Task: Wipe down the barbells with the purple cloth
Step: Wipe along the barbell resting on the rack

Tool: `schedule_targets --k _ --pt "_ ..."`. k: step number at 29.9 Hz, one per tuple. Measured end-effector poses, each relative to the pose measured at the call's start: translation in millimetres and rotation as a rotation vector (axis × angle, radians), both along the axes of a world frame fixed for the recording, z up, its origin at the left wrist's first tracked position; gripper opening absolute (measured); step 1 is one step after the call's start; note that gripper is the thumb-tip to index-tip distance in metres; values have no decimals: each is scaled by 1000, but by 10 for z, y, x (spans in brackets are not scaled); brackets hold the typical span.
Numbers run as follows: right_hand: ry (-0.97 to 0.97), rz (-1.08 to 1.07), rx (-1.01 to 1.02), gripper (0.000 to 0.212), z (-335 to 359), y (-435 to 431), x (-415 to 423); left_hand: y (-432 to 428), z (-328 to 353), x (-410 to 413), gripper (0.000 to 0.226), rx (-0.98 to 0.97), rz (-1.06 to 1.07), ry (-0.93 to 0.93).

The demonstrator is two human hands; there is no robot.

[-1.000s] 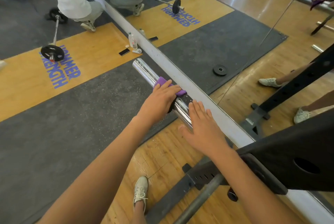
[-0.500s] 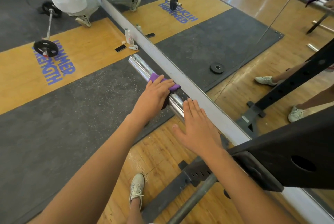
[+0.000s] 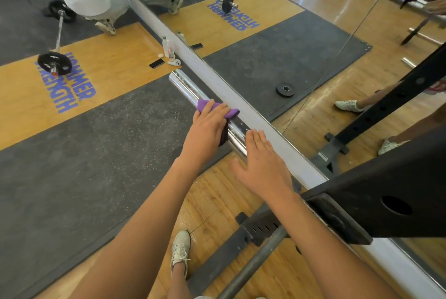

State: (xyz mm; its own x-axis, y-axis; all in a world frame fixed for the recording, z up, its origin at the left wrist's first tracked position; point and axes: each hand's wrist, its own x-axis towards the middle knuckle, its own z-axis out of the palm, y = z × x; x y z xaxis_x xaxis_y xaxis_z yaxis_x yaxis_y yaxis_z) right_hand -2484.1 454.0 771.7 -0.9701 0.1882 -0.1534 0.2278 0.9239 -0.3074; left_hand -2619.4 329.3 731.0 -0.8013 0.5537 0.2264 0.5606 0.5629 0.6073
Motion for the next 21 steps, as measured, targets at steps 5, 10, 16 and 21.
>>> schedule_targets --k 5,10,16,21 --pt "-3 0 12 80 3 -10 19 54 -34 149 39 39 -28 11" --pt "-37 18 30 84 11 -2 16 -107 -39 -127 40 -17 -129 60" --pt "-96 38 34 84 15 17 -6 -125 62 -618 40 -32 1 -22" --pt "-141 102 7 87 51 -3 -139 -171 56 -814 39 -2 29 -10"
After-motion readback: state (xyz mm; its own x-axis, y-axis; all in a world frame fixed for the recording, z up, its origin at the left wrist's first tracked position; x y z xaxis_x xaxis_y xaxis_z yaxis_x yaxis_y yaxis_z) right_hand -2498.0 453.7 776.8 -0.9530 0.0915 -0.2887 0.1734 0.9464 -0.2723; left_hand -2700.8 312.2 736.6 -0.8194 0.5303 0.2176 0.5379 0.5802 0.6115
